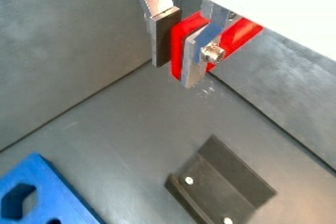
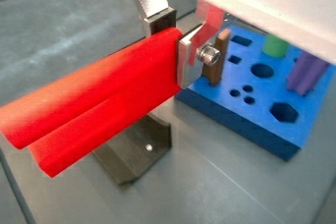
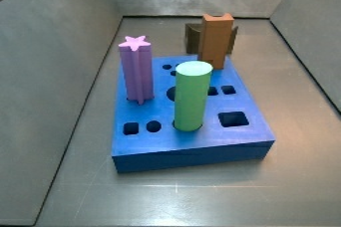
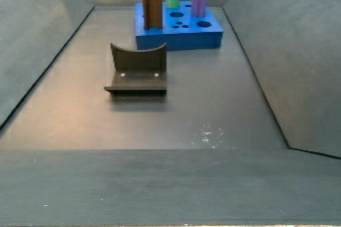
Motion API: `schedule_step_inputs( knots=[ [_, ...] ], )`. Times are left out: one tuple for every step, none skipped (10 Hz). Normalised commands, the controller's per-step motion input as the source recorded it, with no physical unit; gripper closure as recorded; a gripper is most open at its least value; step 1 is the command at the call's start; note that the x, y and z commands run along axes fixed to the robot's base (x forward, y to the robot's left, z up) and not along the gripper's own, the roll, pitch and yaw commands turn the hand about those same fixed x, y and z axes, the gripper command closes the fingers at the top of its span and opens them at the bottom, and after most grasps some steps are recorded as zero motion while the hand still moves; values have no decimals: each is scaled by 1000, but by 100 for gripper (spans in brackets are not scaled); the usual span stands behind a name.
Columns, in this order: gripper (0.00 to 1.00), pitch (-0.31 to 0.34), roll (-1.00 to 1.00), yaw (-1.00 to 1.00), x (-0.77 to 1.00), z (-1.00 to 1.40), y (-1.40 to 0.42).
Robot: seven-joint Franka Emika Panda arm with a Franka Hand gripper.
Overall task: Pick up the square-circle object. Move up. Place the square-circle object on the fixture. Regrasp the square-circle object. Move to above the board. Insert the square-circle object.
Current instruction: Place the square-circle object on the fixture.
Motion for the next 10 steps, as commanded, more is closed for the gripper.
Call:
schedule_step_inputs(
  knots=[
    [100,142,11,56,1000,145,-19],
    [100,156,16,40,1000,126,-18],
    [100,154,27,36,1000,102,-17],
    [100,151,36,36,1000,87,-17],
    [100,152,49,39,1000,71,-18],
    [100,158,57,42,1000,62,-17],
    [100,92,-1000,-86,937,-1000,60],
    [100,85,-1000,-87,880,-1000,67],
    [100,63,-1000,-108,819,-788,90],
    [100,54,-1000,-112,722,-578,56]
  ],
)
